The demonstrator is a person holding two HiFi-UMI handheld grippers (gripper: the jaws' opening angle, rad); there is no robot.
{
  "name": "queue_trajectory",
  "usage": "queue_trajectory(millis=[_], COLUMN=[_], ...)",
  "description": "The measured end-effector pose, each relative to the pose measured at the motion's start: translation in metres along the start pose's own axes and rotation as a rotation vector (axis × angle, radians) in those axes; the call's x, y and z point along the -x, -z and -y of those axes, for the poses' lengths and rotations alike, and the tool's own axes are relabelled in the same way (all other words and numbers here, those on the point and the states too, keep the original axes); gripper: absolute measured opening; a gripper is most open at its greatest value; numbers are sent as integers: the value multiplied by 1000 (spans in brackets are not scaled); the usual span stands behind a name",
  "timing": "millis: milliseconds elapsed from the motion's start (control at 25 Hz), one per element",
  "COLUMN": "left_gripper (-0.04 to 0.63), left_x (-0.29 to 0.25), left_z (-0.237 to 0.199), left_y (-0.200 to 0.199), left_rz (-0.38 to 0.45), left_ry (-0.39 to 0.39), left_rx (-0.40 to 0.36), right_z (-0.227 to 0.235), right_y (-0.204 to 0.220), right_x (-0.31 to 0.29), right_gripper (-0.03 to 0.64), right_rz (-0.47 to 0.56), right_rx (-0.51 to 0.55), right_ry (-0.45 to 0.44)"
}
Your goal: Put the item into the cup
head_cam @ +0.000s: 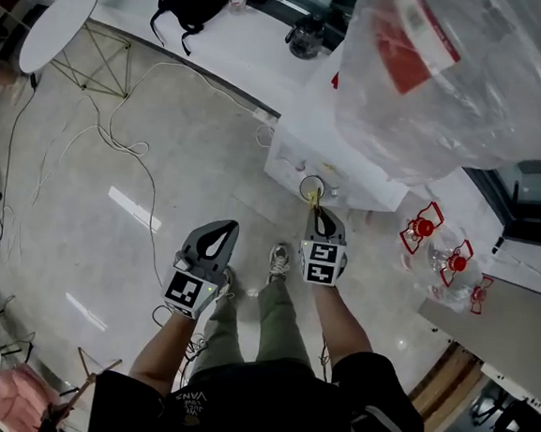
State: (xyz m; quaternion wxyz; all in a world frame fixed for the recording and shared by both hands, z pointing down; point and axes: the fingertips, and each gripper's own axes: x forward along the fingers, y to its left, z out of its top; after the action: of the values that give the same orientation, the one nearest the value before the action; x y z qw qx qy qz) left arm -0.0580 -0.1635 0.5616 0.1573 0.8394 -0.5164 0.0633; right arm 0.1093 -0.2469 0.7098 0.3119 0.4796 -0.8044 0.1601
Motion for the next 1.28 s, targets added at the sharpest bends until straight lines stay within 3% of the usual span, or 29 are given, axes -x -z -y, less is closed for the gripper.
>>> queue_trajectory(millis=[600,1280], left_gripper=[20,18], left_x=[-14,-16], left_z=[-28,-36], left_y=[32,58], left_rz=[7,-17], left_ry=[-39,-64], left_rx=[38,89], right_z=[18,16], right_y=[27,56], right_x=[-80,-122], right_gripper=[57,57], right_rz=[-60,-132], right_rx=[-47,-55], right_ry=[81,60])
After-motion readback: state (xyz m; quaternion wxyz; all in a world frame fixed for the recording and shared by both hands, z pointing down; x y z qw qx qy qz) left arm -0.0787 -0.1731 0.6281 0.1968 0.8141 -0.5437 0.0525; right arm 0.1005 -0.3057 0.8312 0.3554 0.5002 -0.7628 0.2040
